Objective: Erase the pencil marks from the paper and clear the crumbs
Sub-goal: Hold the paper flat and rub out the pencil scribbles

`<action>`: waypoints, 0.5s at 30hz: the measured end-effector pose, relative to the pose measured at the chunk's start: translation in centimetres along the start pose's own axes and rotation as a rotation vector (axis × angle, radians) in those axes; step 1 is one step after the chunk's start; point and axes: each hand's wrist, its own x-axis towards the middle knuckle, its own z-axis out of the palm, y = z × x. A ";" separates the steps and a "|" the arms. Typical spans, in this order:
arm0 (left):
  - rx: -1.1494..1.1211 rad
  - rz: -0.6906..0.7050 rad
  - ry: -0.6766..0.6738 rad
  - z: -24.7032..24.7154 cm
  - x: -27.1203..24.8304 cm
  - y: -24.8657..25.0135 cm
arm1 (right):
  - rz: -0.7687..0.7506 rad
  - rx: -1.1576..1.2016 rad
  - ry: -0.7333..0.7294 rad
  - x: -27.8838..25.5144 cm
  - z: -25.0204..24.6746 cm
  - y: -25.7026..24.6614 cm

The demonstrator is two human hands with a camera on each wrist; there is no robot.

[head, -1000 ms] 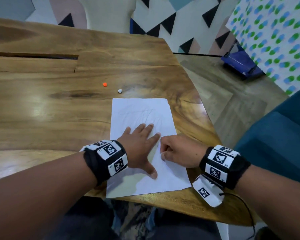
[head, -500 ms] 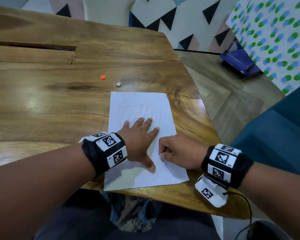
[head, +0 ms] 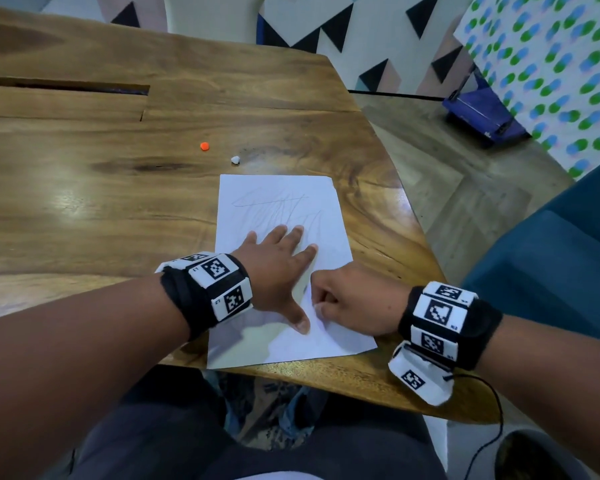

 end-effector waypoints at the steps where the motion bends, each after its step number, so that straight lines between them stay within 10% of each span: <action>1: 0.001 0.000 0.001 0.0 0.0 0.0 | 0.010 -0.011 0.007 0.3 -0.3 0.1; 15: 0.013 0.056 0.008 1.3 -2.7 0.2 | 0.167 -0.066 0.199 2.1 -1.0 1.8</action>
